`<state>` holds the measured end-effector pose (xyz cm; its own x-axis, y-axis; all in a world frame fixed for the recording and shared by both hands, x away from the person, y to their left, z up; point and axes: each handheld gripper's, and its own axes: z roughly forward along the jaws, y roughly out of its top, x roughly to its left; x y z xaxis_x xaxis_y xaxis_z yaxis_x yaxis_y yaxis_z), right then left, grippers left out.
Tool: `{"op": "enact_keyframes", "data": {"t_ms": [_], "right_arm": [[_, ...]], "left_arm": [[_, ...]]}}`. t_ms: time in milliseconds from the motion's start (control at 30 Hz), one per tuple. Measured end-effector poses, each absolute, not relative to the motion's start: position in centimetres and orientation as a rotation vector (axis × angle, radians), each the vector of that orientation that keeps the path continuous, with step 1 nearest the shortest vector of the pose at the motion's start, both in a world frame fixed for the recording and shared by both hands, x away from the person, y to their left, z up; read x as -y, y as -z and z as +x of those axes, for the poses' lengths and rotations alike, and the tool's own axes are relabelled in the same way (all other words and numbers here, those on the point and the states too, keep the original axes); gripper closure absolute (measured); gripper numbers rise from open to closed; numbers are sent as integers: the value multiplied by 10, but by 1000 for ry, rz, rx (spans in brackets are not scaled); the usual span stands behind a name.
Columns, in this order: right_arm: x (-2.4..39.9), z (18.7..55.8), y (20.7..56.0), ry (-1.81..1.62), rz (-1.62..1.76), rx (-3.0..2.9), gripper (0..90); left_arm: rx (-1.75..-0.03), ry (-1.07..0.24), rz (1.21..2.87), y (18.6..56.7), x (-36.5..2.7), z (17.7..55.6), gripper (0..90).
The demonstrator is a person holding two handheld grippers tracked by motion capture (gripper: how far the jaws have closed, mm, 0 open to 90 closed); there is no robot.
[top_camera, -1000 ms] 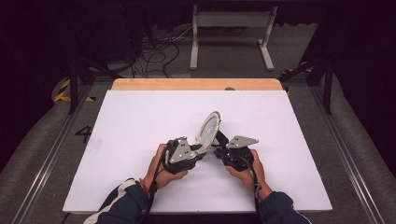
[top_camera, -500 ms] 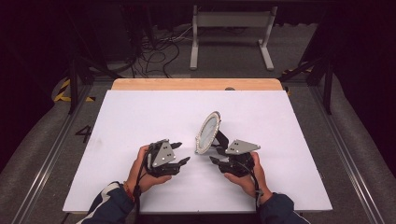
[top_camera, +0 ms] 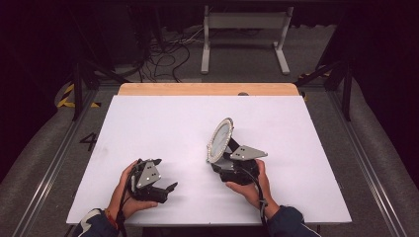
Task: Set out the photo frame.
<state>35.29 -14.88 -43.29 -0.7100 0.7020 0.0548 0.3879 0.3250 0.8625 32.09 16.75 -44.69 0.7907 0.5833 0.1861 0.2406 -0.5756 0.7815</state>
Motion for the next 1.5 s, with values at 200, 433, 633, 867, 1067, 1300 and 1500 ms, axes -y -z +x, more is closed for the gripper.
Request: {"op": "enact_keyframes", "data": {"t_ms": [200, 433, 633, 867, 1067, 1300, 1500], "right_arm": [[138, 357, 434, -1339, 1033, -2241, 393], [129, 364, 442, -1342, 1122, -2145, 409], [127, 372, 447, -1331, 1175, -2105, 452], [124, 370, 447, -1291, 1146, -2134, 540], [131, 371, 447, -1310, 1146, -2177, 602], [140, 372, 446, -1339, 1141, -2234, 642], [147, 373, 444, -1338, 1124, -2276, 711]], "left_arm": [[-631, -560, 2197, 451, -172, 317, 94], [-625, -560, 2194, 452, -168, 317, 92], [-630, -554, 2194, 453, -167, 318, 88], [-643, -549, 2178, 452, -171, 319, 89], [-636, -565, 2186, 452, -170, 319, 96], [-642, -586, 2187, 452, -170, 320, 108], [-647, -578, 2189, 452, -170, 318, 107]]}}
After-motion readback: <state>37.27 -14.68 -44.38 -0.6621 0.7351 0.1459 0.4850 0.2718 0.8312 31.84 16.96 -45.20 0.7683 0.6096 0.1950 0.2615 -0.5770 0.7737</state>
